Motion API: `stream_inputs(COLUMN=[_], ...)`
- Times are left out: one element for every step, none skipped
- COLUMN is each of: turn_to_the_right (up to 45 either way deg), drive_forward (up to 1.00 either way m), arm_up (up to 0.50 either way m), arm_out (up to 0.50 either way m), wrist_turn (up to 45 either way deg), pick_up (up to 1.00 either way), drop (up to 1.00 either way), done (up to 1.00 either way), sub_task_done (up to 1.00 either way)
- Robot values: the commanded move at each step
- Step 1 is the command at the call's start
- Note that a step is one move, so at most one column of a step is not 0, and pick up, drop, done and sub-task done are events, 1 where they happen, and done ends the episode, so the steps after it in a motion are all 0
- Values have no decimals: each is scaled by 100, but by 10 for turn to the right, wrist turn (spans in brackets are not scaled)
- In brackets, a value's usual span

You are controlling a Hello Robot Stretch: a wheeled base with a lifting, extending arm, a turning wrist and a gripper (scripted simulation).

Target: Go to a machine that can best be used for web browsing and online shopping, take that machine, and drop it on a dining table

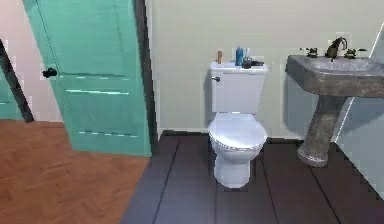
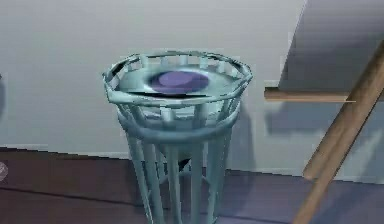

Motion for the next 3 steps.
stream_inputs(turn_to_the_right=[-420, 0, -150], drive_forward=[0, 55, 0], arm_up=[0, 0, 0], arm_out=[0, 0, 0], wrist_turn=[0, 0, 0], pick_up=[0, 0, 0], drop=[0, 0, 0], done=[0, 0, 0], sub_task_done=[0, 0, 0])
